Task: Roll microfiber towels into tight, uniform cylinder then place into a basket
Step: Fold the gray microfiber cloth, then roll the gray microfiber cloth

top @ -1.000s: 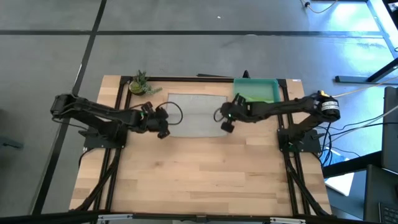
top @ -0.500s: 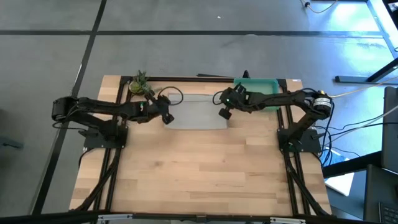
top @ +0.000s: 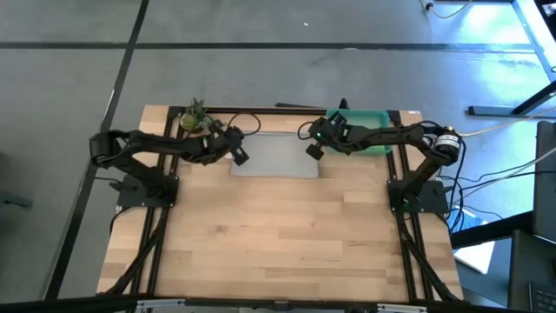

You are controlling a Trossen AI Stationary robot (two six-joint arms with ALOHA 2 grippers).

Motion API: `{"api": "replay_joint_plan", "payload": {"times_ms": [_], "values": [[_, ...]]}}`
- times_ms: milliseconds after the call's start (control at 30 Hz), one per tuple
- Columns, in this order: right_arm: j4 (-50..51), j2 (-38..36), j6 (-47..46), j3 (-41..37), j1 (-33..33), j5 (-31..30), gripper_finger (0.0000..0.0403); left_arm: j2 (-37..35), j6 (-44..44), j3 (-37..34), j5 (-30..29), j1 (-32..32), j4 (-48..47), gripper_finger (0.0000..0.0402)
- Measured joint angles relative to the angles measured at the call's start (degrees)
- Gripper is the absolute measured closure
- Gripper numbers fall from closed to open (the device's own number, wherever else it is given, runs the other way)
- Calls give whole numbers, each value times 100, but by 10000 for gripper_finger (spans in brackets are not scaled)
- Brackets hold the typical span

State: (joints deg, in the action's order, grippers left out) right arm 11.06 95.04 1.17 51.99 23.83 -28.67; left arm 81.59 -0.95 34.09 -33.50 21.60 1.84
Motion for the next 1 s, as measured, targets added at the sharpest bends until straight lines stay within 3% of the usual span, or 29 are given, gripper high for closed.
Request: {"api": "replay_joint_plan", "payload": {"times_ms": [267,600,733,800,867,933,1000], "values": [[-37,-2,81,0,0,437,376,110,-22,0,-2,66,56,387],[-160,0,69,0,0,442,284,108,3,2,-8,118,173,325],[68,-37,-134,227,0,307,256,82,1,118,62,125,153,318],[468,-137,-247,464,-5,777,251,18,22,222,451,59,150,318],[827,-206,-281,583,-78,1659,250,14,138,262,1146,2,157,317],[880,-212,-403,529,-201,2608,249,36,178,243,1935,-20,7,317],[779,-189,-497,390,-374,3150,249,164,179,188,2430,-34,-11,317]]}}
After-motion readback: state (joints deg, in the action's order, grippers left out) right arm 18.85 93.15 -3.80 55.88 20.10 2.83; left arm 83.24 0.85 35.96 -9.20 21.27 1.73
